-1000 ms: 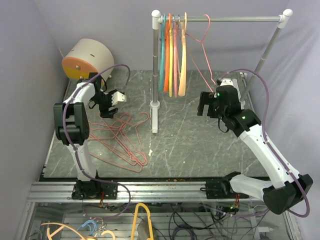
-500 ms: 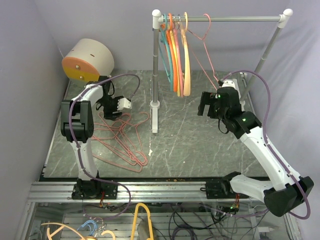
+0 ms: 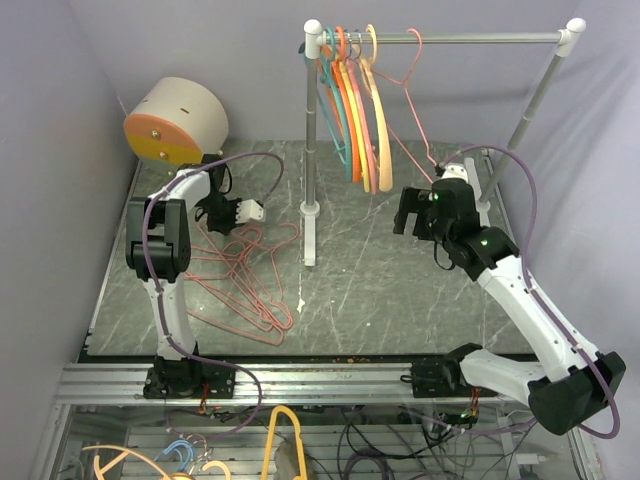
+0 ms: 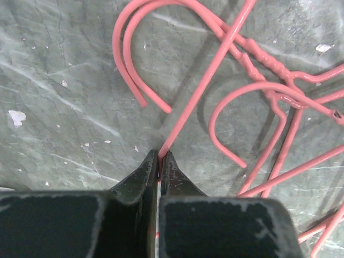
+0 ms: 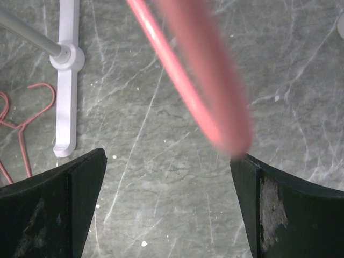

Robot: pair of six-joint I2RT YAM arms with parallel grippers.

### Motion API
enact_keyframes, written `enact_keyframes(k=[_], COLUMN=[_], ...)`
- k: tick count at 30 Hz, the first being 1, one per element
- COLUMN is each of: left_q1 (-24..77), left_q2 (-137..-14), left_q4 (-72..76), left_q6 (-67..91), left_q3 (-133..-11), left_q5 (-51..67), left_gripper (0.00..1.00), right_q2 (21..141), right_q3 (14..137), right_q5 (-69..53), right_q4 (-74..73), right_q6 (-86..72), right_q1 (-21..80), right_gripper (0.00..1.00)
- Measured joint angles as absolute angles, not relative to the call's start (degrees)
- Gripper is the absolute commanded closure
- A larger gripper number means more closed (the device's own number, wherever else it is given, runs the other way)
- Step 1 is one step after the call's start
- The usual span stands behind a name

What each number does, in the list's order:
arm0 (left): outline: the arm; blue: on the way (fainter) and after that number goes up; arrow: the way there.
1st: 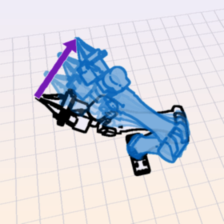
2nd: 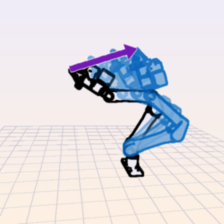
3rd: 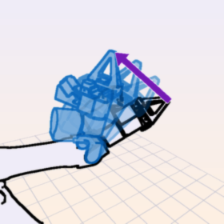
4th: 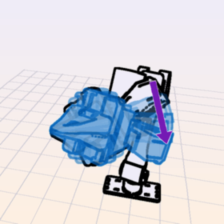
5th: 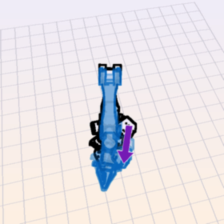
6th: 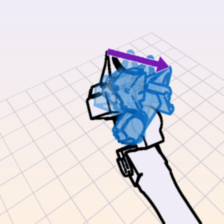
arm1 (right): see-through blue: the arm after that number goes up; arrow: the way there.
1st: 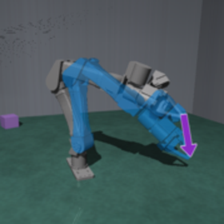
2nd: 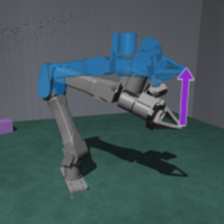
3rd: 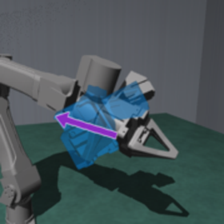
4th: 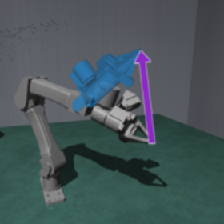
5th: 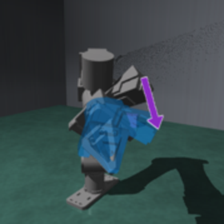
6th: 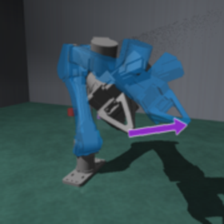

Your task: Organize the hangers

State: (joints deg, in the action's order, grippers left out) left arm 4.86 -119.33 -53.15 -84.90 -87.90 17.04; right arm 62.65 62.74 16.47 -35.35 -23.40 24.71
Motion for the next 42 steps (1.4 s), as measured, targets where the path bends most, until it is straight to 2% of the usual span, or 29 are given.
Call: enact_keyframes(k=[5, 10, 14, 18, 22, 24, 33, 42], left_q1=[5.63, 5.91, 6.44, 7.70, 8.62, 8.86, 8.91, 8.91], left_q2=[-119.33, -114.28, -101.93, -90.56, -83.72, -81.82, -78.94, -78.94], left_q4=[-55.51, -59.02, -62.67, -65.67, -68.64, -70.19, -72.12, -71.81], left_q6=[-84.58, -85.17, -85.78, -85.89, -85.49, -85.52, -85.25, -83.59], left_q3=[-88.68, -87.66, -86.39, -86.41, -86.41, -86.39, -85.38, -85.38], left_q5=[16.69, 17.23, 18.63, 20.84, 22.79, 23.27, 23.62, 24.60], left_gripper=[0.93, 0.93, 0.93, 0.93, 0.93, 0.93, 0.93, 0.93], right_q2=[59.46, 56.71, 57.65, 61.43, 64.99, 67.18, 84.44, 87.20], right_q3=[54.70, 39.92, 32.10, 30.55, 28.47, 27.83, 31.05, 32.58], right_q5=[11.14, -3.07, -6.15, -8.71, -12.32, -13.85, -21.43, -24.91], right_q4=[-30.87, -20.10, -13.67, -4.14, 6.79, 11.92, 28.69, 38.17], right_q6=[-24.32, -26.74, -28.36, -28.82, -29.63, -29.65, -30.52, -31.53], right_q1=[24.69, 25.63, 35.83, 46.04, 48.97, 50.00, 56.14, 61.76], right_gripper=[0.00, 0.00, 0.00, 0.00, 0.01, 0.06, 0.09, 0.11])
